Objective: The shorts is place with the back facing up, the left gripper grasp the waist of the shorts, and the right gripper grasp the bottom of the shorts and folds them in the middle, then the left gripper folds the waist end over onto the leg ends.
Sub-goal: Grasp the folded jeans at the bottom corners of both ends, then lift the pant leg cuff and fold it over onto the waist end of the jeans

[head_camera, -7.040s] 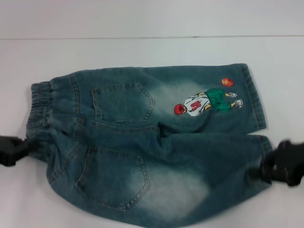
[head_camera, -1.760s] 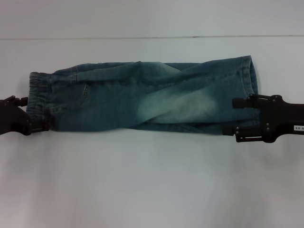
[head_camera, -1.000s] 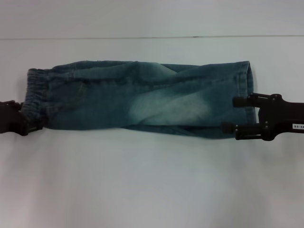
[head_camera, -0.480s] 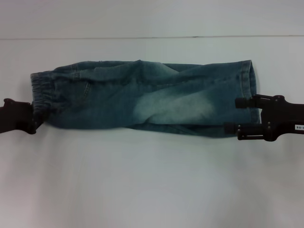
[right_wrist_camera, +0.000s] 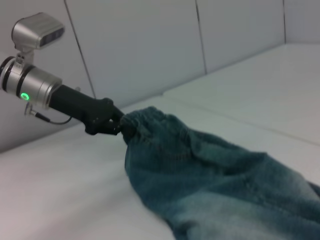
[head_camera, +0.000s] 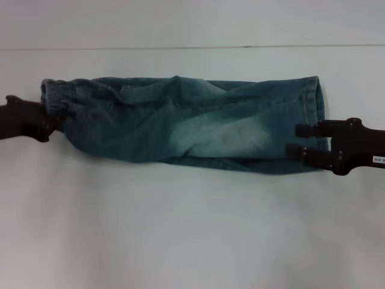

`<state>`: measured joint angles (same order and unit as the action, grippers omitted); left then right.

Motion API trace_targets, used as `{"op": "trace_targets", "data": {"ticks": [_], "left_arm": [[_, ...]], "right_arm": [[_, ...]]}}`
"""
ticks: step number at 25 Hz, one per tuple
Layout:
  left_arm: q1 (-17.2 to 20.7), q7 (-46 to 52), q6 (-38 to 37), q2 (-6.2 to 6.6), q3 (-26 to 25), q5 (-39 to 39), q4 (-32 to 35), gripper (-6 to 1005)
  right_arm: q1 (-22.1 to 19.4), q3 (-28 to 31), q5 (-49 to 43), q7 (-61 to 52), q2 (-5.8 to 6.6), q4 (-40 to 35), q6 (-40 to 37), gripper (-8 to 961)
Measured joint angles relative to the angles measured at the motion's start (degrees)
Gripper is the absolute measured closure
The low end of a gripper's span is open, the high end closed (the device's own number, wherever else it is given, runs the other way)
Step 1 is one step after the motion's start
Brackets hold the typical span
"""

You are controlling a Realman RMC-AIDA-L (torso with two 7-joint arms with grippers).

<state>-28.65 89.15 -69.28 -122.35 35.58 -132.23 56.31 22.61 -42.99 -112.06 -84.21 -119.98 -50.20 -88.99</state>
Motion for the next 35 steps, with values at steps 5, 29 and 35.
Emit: {"op": "trace_targets", "data": {"ticks": [5, 29, 35], "left_arm": [[0.15, 10.43, -0.27, -0.06, 7.41, -2.82, 7.02, 953], [-14.27, 37.09, -15.36, 0.02, 12.21, -7.53, 24.9, 953], [-17.82, 42.29, -16.88, 0.39, 15.2, -7.63, 25.11, 954]], "right_arm": [[1.74, -0.63, 3.17, 1.79, -0.13, 5.57, 7.09, 564], [21.04, -0.04, 30.51, 53.47, -1.13, 48.16, 35.69, 954], [26.97, 0.05, 31.54, 56.16, -1.55, 52.97, 42.24, 953]]}}
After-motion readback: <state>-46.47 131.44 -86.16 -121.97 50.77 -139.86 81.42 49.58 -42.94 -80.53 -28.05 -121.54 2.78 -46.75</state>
